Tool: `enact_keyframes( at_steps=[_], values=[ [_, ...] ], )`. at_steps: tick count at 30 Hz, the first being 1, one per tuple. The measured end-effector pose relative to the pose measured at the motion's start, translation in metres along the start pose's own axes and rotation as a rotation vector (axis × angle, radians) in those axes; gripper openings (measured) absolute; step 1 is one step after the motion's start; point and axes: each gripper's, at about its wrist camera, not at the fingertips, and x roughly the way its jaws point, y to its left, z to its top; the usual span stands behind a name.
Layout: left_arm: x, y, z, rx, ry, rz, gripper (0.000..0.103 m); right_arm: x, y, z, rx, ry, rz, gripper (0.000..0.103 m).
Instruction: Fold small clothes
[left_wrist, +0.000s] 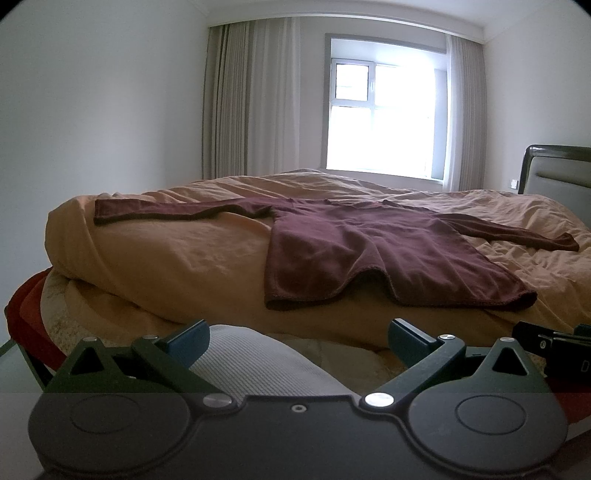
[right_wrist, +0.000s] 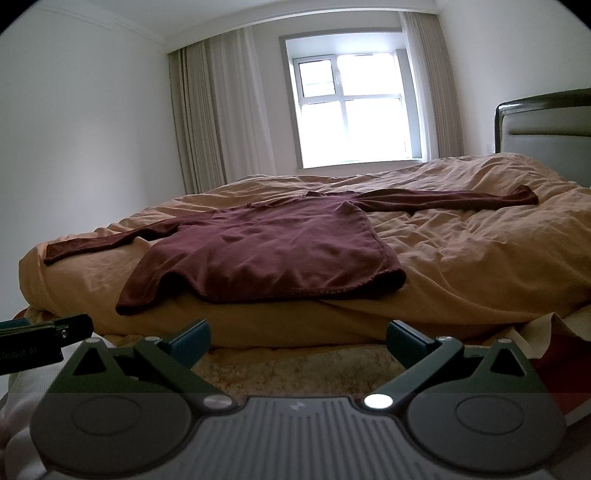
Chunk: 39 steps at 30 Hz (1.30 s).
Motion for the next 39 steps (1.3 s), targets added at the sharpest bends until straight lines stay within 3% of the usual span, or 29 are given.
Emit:
enact_keyframes(
  at_steps=[39],
  values=[
    [-0.0002, -0.0001, -0.0001, 0.003, -0.003, 0.001, 0.102, 0.0019, -0.0011, 0.001, 0.015, 0.011, 0.005, 0.103]
  ],
)
